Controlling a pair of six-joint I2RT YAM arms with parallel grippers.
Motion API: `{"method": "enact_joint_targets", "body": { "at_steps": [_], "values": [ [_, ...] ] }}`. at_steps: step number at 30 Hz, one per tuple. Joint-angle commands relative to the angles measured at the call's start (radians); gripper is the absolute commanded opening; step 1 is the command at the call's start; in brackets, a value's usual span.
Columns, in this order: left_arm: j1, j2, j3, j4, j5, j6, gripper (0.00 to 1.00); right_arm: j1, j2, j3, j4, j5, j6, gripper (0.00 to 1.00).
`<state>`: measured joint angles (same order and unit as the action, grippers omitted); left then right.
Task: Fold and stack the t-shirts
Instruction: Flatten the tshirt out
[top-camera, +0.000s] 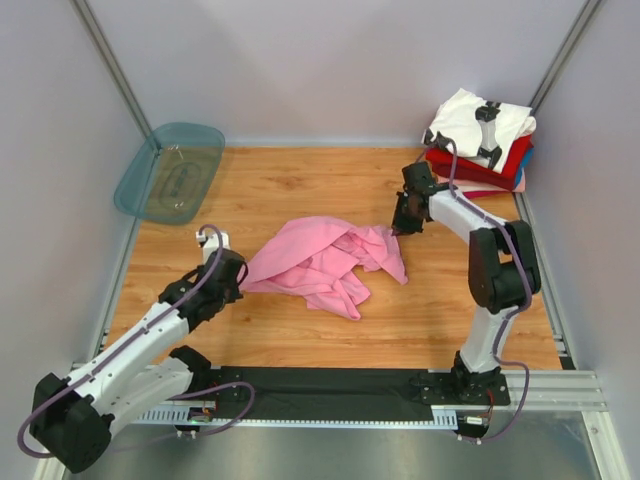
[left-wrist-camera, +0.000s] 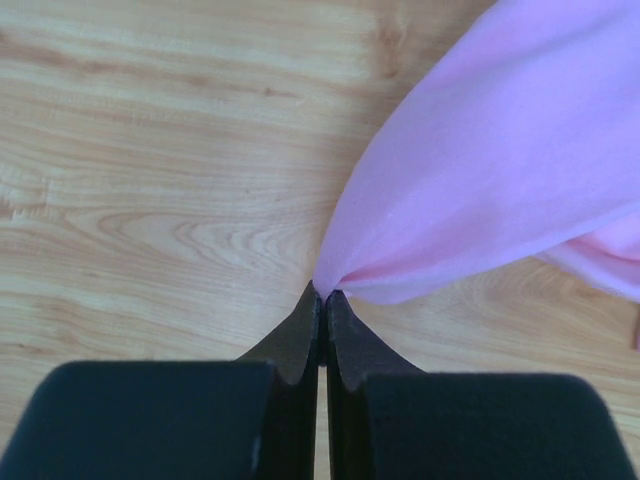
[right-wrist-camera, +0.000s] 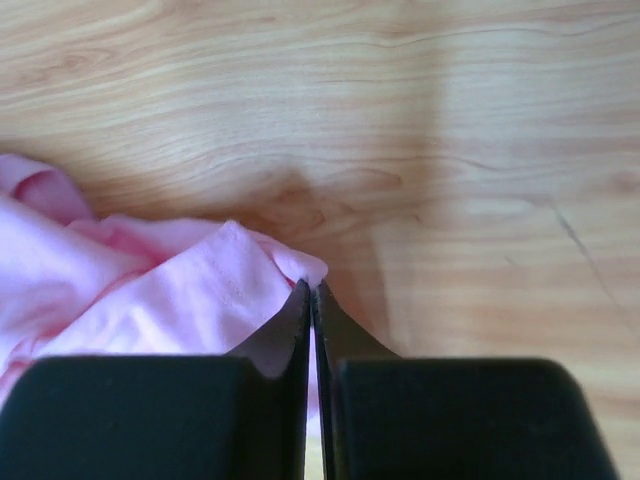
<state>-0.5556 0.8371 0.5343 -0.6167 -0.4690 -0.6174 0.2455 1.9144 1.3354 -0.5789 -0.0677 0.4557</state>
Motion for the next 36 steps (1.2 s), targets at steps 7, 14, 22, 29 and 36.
{"method": "enact_joint_targets", "body": {
  "at_steps": [7,14,22,29,36],
  "values": [
    [0.005,-0.001,0.498,-0.155,0.113,0.198,0.00,0.001,-0.484,0.162,-0.159,0.120,-0.097,0.00],
    [0.005,0.077,0.892,-0.334,0.145,0.487,0.00,0.000,-0.757,0.289,-0.239,0.135,-0.147,0.01],
    [0.005,0.022,1.069,-0.336,0.239,0.591,0.00,0.001,-0.911,0.315,-0.309,0.189,-0.157,0.01],
    [0.005,0.014,0.848,-0.299,0.181,0.584,0.00,-0.038,-0.784,0.041,-0.254,0.276,-0.097,0.01],
    [0.005,0.170,0.526,-0.301,0.134,0.400,0.00,-0.150,-0.566,-0.172,-0.159,-0.013,-0.063,0.99]
  ]
}}
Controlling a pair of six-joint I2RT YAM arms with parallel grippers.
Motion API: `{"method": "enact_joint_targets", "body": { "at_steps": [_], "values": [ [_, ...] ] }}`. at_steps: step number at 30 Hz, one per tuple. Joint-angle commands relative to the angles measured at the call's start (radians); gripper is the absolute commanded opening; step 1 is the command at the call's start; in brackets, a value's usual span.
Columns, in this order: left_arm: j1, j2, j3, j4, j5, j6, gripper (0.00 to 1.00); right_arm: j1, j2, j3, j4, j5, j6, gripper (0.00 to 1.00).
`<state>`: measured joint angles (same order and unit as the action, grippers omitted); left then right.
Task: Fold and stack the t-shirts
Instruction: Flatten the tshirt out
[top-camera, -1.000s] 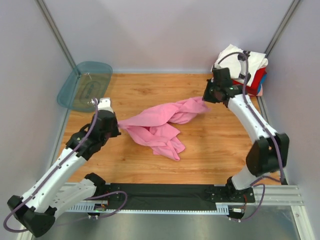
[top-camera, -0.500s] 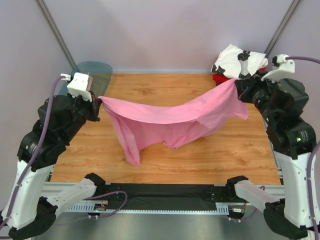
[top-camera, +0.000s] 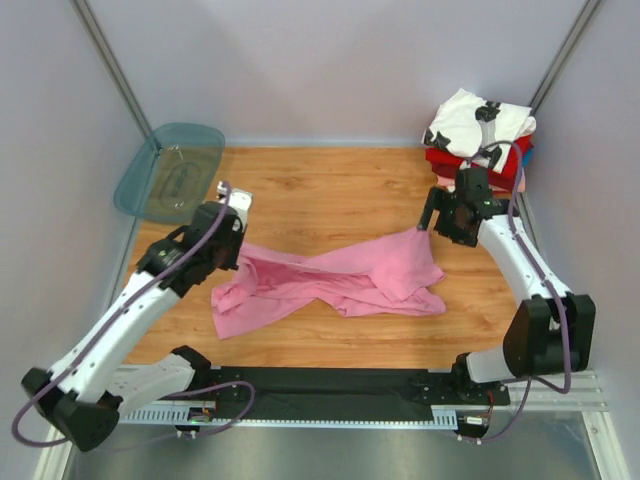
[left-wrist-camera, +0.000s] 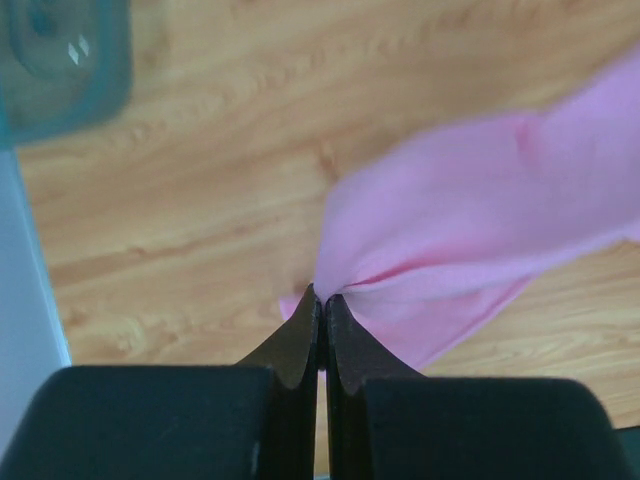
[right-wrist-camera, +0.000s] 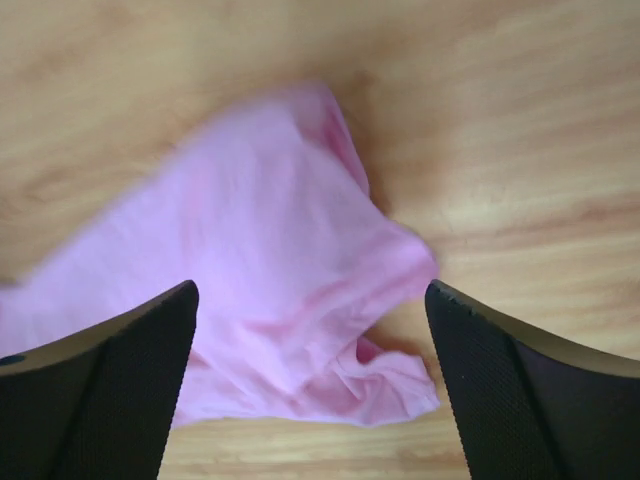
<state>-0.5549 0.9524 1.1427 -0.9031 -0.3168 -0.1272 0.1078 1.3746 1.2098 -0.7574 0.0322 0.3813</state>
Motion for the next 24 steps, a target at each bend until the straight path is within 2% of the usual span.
{"method": "enact_joint_targets", "body": {
  "at_steps": [1,5,6,9,12,19,24],
  "values": [
    [0.004,0.069,-0.102,-0.004,-0.004,-0.095,0.00,-0.013,-0.043,-0.071,0.050,-0.112,0.028,1.00],
    [0.004,0.115,-0.107,-0.007,-0.007,-0.091,0.00,-0.011,-0.169,-0.234,0.110,-0.098,0.090,1.00],
    [0.006,0.109,-0.116,0.000,-0.011,-0.091,0.00,-0.013,-0.225,-0.324,0.130,-0.100,0.111,0.99],
    [0.007,0.109,-0.141,0.024,0.028,-0.089,0.00,-0.014,-0.275,-0.445,0.214,-0.091,0.169,0.92],
    [0.007,0.127,-0.138,0.018,0.030,-0.092,0.00,-0.026,-0.244,-0.477,0.257,-0.071,0.179,0.80],
    [0.009,0.121,-0.146,0.017,0.019,-0.098,0.00,-0.040,-0.086,-0.481,0.345,-0.052,0.188,0.78],
    [0.010,0.121,-0.149,0.016,0.008,-0.098,0.00,-0.095,-0.043,-0.490,0.375,-0.051,0.203,0.77]
  ]
}}
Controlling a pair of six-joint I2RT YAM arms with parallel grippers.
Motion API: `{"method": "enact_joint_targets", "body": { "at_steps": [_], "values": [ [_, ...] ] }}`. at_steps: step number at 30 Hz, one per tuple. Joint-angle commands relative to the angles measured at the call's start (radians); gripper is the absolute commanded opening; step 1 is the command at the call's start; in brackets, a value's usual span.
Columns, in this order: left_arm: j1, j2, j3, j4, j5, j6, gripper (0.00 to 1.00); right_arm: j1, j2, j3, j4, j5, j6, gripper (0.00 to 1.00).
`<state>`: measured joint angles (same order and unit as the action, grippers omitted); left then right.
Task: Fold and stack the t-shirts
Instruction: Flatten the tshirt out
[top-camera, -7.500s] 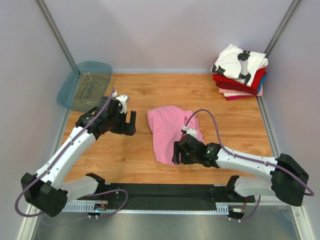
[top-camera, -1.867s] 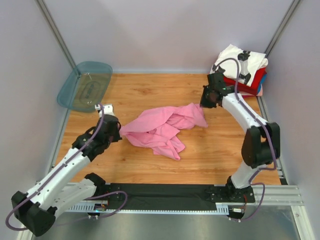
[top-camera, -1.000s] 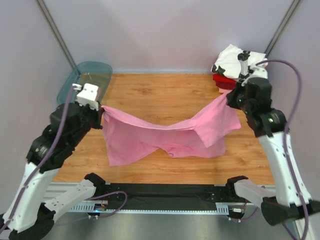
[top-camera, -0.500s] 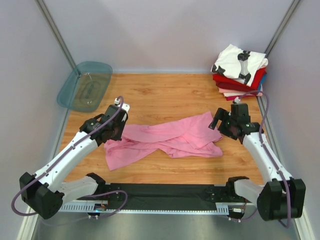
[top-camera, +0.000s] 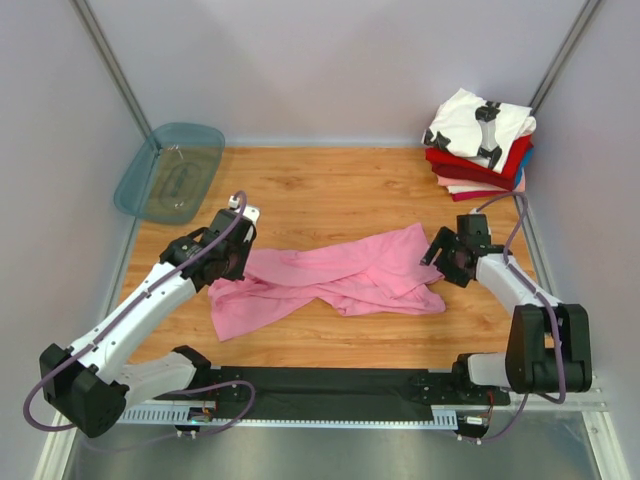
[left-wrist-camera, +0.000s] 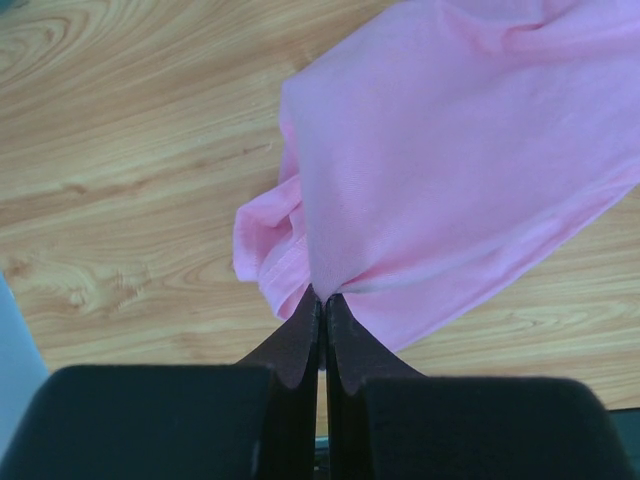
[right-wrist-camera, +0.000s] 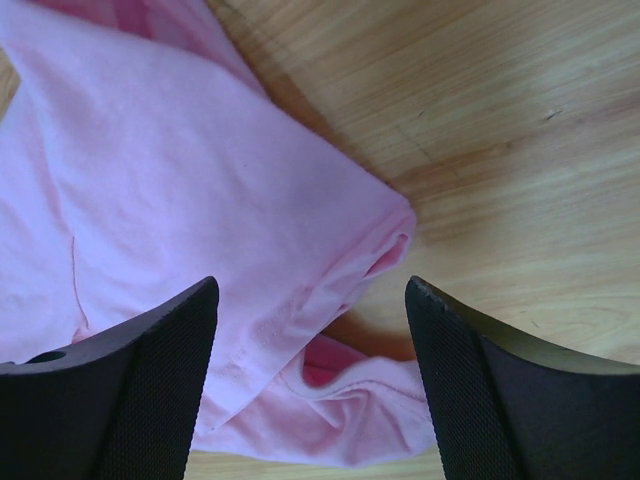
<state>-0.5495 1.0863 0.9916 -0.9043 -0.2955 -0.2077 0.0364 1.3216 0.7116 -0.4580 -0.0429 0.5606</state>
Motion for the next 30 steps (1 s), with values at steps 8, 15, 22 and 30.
{"method": "enact_joint_targets", "body": {
  "at_steps": [8,15,22,30],
  "values": [
    [0.016,-0.014,0.005,0.022,0.004,-0.015,0.00,-0.024,0.050,-0.009,0.099,0.041,0.035,0.72],
    [0.031,-0.022,0.001,0.024,0.006,-0.016,0.00,-0.024,0.082,-0.017,0.116,0.109,0.051,0.65],
    [0.045,-0.029,-0.001,0.027,0.013,-0.015,0.00,-0.024,0.114,-0.020,0.140,0.100,0.053,0.40],
    [0.053,-0.035,-0.007,0.025,0.006,-0.018,0.00,-0.024,0.087,-0.031,0.162,0.087,0.048,0.00]
  ]
}}
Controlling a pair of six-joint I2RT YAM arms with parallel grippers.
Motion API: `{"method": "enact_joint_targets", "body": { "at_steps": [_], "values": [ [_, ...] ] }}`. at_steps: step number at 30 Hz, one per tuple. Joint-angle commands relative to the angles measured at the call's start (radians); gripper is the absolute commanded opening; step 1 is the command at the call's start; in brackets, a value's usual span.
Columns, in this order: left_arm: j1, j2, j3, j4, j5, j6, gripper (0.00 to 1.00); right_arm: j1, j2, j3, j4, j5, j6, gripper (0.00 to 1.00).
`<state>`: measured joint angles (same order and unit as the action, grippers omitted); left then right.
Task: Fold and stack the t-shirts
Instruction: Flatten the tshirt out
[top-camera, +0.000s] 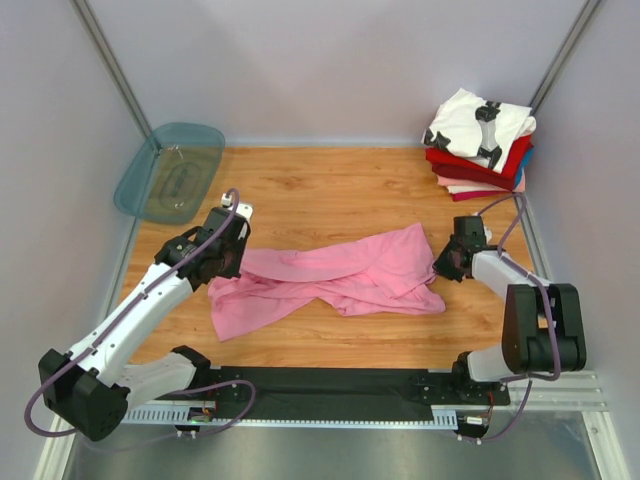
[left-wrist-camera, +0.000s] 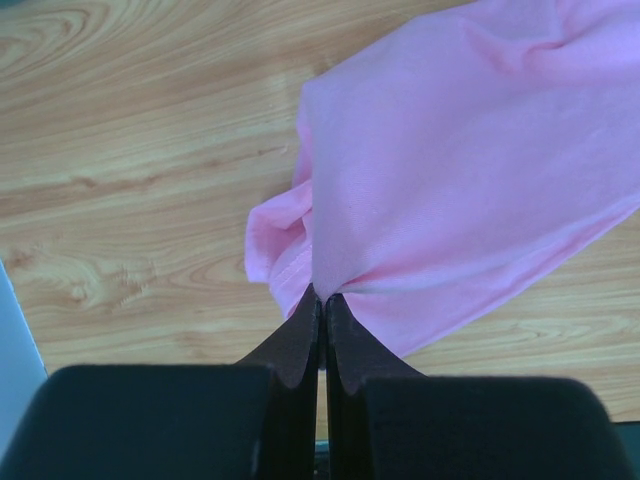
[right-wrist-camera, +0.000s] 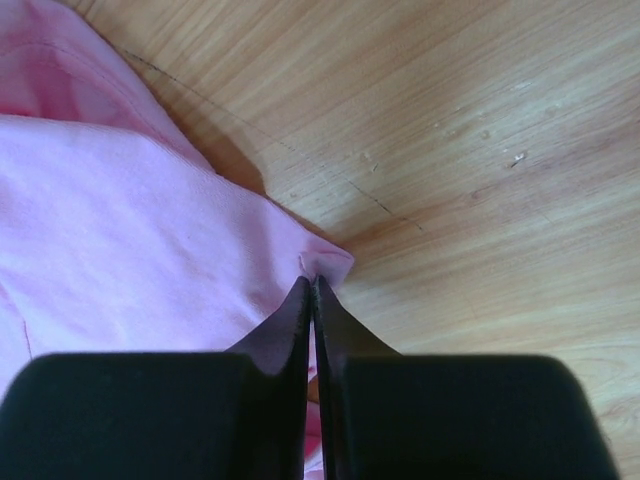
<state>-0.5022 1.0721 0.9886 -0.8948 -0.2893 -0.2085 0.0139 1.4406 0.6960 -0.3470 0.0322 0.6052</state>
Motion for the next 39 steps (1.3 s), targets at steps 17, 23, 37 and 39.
{"method": "enact_joint_targets", "body": {
  "at_steps": [17,23,37,39],
  "values": [
    [0.007,-0.109,0.341,-0.045,-0.028,0.018,0.00,-0.003,-0.448,0.573,-0.335,-0.017,-0.025,0.00],
    [0.007,-0.162,0.594,-0.027,0.145,0.112,0.00,-0.003,-0.549,0.899,-0.451,0.067,-0.065,0.00],
    [0.007,-0.569,0.576,0.212,0.680,0.254,0.00,0.008,-0.962,1.131,-0.472,0.190,-0.168,0.00],
    [0.007,-0.567,0.611,0.179,0.700,0.267,0.00,0.029,-0.956,1.180,-0.491,0.199,-0.180,0.00]
  ]
}}
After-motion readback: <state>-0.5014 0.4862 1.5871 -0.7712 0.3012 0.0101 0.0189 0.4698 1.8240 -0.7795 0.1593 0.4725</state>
